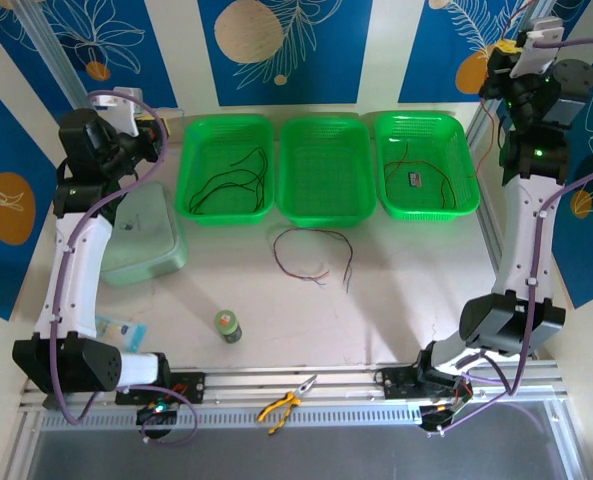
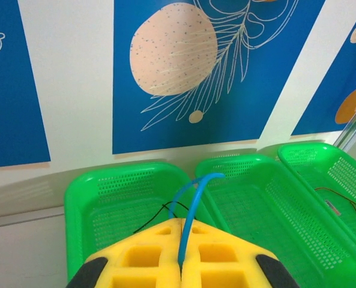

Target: Untangle the cables

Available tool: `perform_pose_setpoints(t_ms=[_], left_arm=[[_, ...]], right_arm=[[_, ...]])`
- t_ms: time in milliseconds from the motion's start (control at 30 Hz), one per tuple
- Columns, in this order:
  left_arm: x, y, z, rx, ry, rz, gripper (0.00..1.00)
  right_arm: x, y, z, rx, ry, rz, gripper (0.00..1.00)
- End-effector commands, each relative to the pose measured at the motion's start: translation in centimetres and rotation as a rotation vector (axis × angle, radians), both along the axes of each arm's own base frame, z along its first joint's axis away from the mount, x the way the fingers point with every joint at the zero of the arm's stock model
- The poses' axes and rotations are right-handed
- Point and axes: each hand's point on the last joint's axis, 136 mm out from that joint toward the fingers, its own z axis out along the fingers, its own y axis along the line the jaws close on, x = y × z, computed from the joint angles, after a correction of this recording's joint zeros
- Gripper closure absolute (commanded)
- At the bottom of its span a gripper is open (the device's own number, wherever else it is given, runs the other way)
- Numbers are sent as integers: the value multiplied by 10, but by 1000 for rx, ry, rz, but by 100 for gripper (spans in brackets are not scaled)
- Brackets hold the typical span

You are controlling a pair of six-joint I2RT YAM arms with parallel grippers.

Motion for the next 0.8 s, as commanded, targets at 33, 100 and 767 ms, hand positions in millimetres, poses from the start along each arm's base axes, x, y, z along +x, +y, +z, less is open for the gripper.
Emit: perform_pose_setpoints(t_ms=[33,100,767], left_arm=[[-7,-7,9,-11,-34,-24,100],[-7,-7,9,-9,-34,-25,100],[-17,-46,27,-91,-70,-158,100]], right_arm=[[12,-8,-33,54,80,-27,100],[16,-7,-51,74,116,-19,100],[54,18,-255,133,498,-79,100]])
